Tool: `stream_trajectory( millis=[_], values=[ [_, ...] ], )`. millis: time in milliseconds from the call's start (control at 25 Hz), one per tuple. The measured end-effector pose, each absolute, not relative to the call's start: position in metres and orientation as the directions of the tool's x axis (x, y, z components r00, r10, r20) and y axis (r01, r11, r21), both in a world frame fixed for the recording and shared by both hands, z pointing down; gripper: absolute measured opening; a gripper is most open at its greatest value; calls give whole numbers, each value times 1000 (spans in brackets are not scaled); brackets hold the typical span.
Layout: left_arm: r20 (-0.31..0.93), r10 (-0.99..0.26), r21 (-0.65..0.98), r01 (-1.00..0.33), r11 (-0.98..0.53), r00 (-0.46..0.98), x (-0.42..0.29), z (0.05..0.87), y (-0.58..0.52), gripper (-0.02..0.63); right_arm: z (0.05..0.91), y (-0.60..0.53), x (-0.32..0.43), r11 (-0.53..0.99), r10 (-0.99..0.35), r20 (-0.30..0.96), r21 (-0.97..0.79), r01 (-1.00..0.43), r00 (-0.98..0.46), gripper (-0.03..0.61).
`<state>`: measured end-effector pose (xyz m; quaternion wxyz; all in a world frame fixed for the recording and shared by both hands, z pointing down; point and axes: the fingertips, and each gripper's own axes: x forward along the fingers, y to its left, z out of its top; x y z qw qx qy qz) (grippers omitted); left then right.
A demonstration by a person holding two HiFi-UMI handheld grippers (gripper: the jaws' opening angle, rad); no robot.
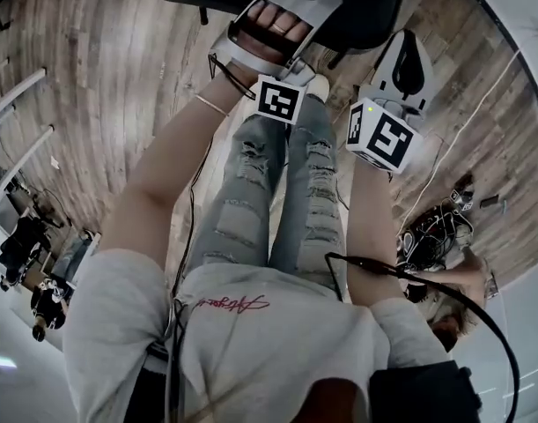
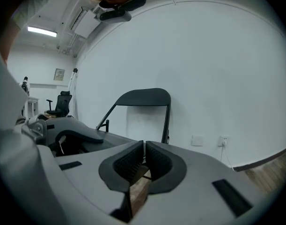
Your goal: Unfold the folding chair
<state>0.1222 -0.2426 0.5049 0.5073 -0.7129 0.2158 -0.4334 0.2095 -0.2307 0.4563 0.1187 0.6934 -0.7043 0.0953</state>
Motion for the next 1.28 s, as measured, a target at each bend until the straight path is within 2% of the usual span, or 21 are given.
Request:
stream_trajectory(
  millis=[400,560,800,1280],
  values=[
    [204,-798,-977,62,-206,567,113,547,-184,227,509,-133,169,-34,-970,242,9,-999,35,27],
    [201,-800,-977,56,-205,565,102,566,-162,230,509,-94,154,-72,-973,223,-20,-997,66,27],
    [178,-820,-981,29,-194,544,90,595,-122,251,535,-61,133,-42,-971,236,-29,-999,34,28],
    [162,-848,-983,10,-182,504,58,652,-72,301,600,-31,111,102,-984,153,77,-992,-89,26]
  ],
)
